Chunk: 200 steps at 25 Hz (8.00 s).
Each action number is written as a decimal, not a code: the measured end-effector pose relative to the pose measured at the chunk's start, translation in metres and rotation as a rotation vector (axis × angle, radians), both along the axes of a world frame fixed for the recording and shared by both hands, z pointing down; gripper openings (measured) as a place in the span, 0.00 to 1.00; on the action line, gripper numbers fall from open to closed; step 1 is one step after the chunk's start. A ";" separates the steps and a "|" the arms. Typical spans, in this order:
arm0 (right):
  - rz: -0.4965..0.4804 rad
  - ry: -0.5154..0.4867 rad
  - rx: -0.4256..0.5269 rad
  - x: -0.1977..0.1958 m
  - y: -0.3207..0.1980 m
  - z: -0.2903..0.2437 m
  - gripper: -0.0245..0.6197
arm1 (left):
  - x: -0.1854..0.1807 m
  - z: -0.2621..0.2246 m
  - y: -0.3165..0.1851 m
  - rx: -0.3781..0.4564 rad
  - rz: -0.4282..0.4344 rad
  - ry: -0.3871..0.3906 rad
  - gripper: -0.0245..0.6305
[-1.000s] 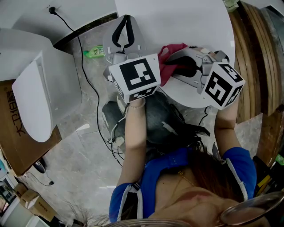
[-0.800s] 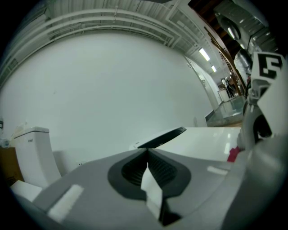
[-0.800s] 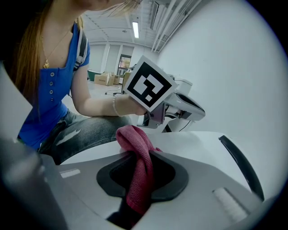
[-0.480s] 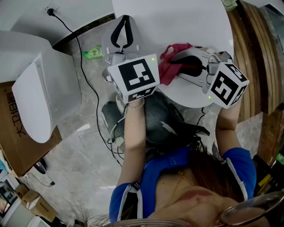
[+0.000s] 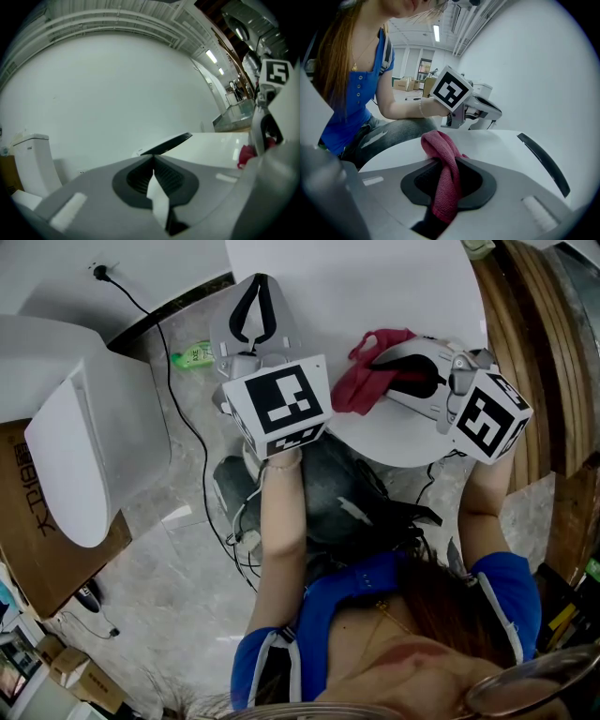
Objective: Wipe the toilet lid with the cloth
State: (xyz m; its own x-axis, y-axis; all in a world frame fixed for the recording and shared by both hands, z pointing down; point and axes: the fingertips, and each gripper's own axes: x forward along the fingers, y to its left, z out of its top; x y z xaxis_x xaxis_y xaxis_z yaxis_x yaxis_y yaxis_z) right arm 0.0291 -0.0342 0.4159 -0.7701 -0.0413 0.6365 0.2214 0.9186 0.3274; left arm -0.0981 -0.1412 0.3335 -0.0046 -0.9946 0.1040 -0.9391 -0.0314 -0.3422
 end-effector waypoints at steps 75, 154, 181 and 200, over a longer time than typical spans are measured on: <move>0.289 -0.063 -0.074 0.118 -0.010 0.012 0.15 | 0.017 0.006 -0.002 -0.011 0.044 -0.021 0.04; 0.015 0.018 -0.041 0.016 0.074 0.017 0.15 | 0.021 0.011 0.000 -0.032 0.042 -0.060 0.04; 0.101 0.007 -0.133 0.073 0.098 0.025 0.15 | 0.022 0.016 0.001 -0.041 0.046 -0.057 0.04; 0.456 -0.087 -0.074 0.094 0.014 0.015 0.16 | 0.021 0.014 0.010 -0.042 0.050 -0.062 0.04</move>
